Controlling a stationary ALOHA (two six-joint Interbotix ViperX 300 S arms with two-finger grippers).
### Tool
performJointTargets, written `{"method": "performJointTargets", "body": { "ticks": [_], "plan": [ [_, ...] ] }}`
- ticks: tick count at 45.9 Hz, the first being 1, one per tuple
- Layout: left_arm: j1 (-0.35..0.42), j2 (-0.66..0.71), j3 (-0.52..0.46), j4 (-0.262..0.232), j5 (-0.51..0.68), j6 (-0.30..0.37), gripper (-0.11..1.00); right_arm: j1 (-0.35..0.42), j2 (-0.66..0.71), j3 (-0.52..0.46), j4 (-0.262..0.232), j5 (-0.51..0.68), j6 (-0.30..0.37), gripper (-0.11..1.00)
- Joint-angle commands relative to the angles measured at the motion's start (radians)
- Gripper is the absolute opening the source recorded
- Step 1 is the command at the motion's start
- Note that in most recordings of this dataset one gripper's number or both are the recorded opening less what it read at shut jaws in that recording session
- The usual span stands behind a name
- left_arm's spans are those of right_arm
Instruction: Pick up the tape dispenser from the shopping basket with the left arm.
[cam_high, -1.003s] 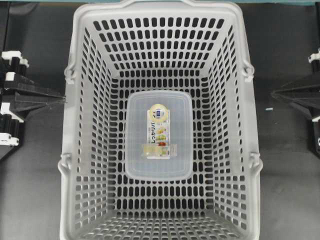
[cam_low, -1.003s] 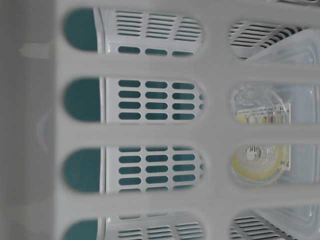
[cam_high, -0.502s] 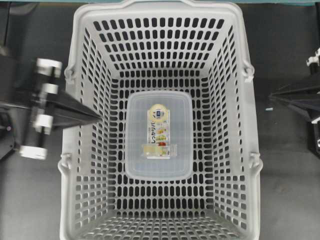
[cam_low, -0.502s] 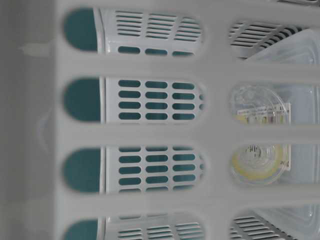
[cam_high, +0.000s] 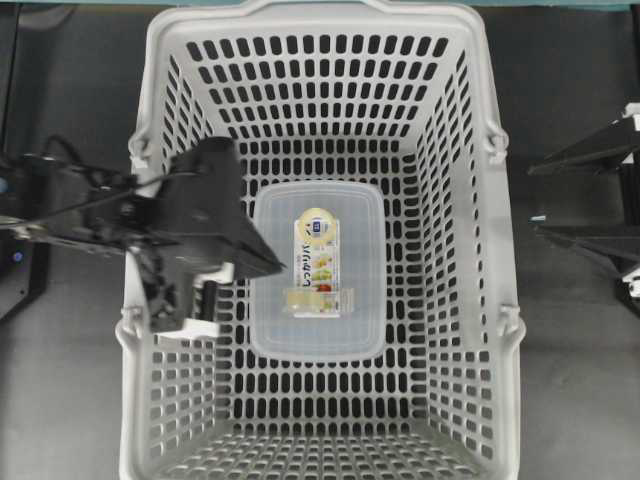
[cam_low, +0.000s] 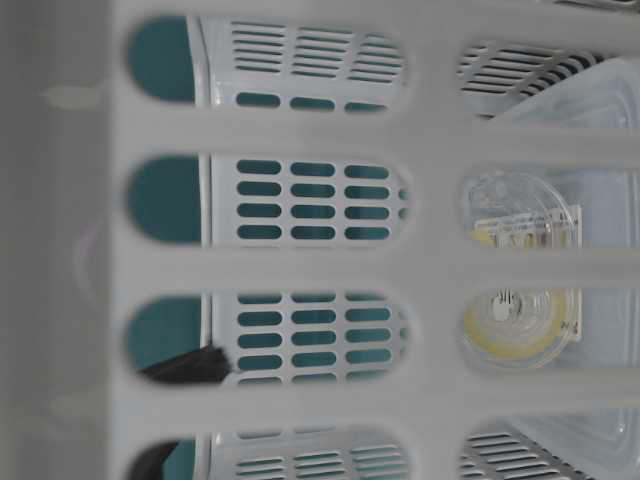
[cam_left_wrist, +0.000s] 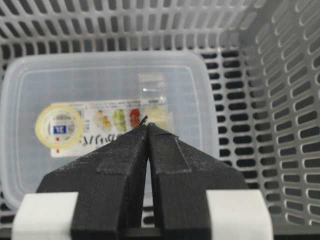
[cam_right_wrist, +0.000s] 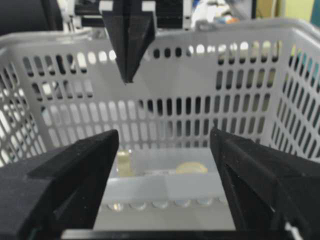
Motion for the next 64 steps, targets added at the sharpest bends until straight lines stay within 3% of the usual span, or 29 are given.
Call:
{"method": "performJointTargets", "body": {
  "ticks": [1,6,13,18,38,43,50,58,64],
  "plan": [
    [-0.003,0.034,-0.061,0.002,0.034,-0.011,0.05,0.002,0.003,-0.006,0.002,0.0,0.002,0.71],
    [-0.012,0.089,-0.097,0.002,0.063,-0.032,0.28,0.002,-0.002,-0.006,0.003,0.0,-0.002,0.71],
    [-0.025,0.161,-0.132,0.003,0.098,-0.069,0.75,0.002,-0.008,-0.003,0.002,0.0,-0.002,0.71],
    [-0.035,0.212,-0.152,0.002,0.12,-0.095,0.9,0.002,-0.011,-0.003,0.002,0.0,-0.002,0.71],
    [-0.054,0.357,-0.156,0.003,0.124,-0.097,0.85,0.002,-0.011,-0.003,0.002,0.0,-0.002,0.71],
    [-0.055,0.357,-0.158,0.003,0.127,-0.097,0.72,0.002,-0.011,-0.002,0.003,0.0,-0.002,0.71],
    [-0.064,0.336,-0.166,0.003,0.127,-0.095,0.3,0.002,-0.011,-0.002,0.002,0.0,-0.002,0.71],
    [-0.064,0.293,-0.207,0.003,0.156,-0.091,0.3,0.002,-0.012,-0.002,0.002,0.002,0.002,0.71],
    [-0.064,0.265,-0.281,0.003,0.247,-0.091,0.3,0.002,-0.012,-0.002,0.002,0.003,0.002,0.71]
  ]
}}
